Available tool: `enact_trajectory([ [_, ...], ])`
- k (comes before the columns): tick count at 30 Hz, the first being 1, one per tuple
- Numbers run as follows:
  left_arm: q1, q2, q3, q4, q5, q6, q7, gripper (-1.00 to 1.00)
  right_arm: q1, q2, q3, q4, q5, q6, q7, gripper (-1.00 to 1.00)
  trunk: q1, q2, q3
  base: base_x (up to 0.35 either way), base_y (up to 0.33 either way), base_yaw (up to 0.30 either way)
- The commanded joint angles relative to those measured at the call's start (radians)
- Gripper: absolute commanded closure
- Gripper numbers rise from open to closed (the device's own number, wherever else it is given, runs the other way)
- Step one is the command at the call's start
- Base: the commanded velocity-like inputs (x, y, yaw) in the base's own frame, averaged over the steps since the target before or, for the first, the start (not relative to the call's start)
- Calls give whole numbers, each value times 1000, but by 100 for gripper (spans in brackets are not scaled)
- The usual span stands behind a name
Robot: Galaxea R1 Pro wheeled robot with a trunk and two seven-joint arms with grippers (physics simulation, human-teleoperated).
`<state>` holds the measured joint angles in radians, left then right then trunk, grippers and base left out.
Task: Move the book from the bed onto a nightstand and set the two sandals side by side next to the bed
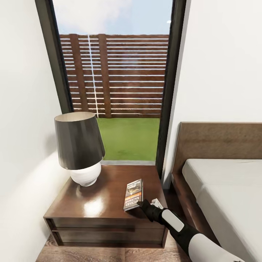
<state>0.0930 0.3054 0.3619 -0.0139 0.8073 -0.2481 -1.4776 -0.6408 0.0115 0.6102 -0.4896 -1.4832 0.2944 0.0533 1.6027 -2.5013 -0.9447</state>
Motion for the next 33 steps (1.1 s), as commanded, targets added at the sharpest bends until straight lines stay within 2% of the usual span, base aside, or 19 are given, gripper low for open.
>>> enact_trajectory([
  [1,1,0,5,-1,-3,-7,-1,-100,0,0,11,11,8,0,2,100,0,0,-1,0,0,0],
  [25,1,0,5,-1,-3,-7,0,-100,0,-1,11,11,7,0,6,100,0,0,-1,0,0,0],
  [26,1,0,5,-1,-3,-7,0,-100,0,-1,11,11,7,0,6,-100,0,0,-1,0,0,0],
  [33,1,0,5,-1,-3,-7,0,-100,0,-1,11,11,7,0,12,-100,0,0,-1,0,0,0],
])
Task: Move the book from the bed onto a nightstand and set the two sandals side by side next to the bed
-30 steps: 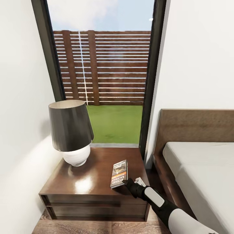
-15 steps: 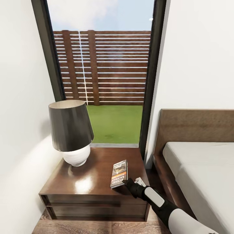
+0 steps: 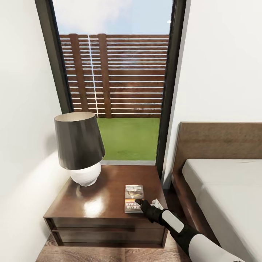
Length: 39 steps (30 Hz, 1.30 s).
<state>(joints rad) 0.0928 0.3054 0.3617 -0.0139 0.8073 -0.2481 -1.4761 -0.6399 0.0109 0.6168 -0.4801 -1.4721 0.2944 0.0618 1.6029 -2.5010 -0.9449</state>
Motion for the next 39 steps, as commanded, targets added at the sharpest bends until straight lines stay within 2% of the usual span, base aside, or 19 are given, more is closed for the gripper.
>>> enact_trajectory([
  [1,1,0,5,-1,-4,-7,-1,-100,-1,0,4,1,-4,0,4,-100,0,0,-1,0,0,0],
  [39,1,0,5,-1,-4,-7,-4,-100,-1,0,4,1,-4,0,10,-100,0,0,-1,-16,0,0],
])
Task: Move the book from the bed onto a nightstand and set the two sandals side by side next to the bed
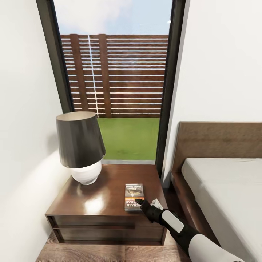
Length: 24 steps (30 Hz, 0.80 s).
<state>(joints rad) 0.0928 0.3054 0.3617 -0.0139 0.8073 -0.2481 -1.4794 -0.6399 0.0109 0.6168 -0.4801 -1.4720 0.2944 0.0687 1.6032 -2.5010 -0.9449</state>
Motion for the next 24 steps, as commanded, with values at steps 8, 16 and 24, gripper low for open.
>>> enact_trajectory([
  [8,1,0,5,-1,-3,-7,-2,-100,-1,0,4,1,-4,0,3,-100,0,0,-1,-247,0,0],
  [16,1,0,5,-1,-3,-7,-2,-100,-1,0,4,1,-4,0,3,-100,0,0,-1,-286,0,0],
  [24,1,0,5,-1,-3,-7,-2,-100,-1,0,4,1,-4,0,2,-100,0,0,-1,-293,0,0],
])
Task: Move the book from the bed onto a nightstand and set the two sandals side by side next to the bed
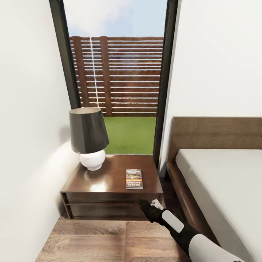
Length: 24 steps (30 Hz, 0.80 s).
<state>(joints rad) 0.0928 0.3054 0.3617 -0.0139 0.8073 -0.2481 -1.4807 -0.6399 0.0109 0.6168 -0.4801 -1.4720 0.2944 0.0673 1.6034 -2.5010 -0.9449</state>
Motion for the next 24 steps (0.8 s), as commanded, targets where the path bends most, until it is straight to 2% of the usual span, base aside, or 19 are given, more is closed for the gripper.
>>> enact_trajectory([
  [1,1,0,5,-1,-3,-7,-1,-100,-1,0,4,1,-4,0,3,-100,-1,0,-1,-294,0,0],
  [11,1,0,5,-1,-3,-7,-1,-100,-1,-1,3,1,-4,1,4,-100,-1,0,-1,-247,0,0],
  [24,1,0,5,-1,-3,-7,2,-100,-1,0,1,1,-5,-6,5,-100,-1,0,-1,-39,0,0],
])
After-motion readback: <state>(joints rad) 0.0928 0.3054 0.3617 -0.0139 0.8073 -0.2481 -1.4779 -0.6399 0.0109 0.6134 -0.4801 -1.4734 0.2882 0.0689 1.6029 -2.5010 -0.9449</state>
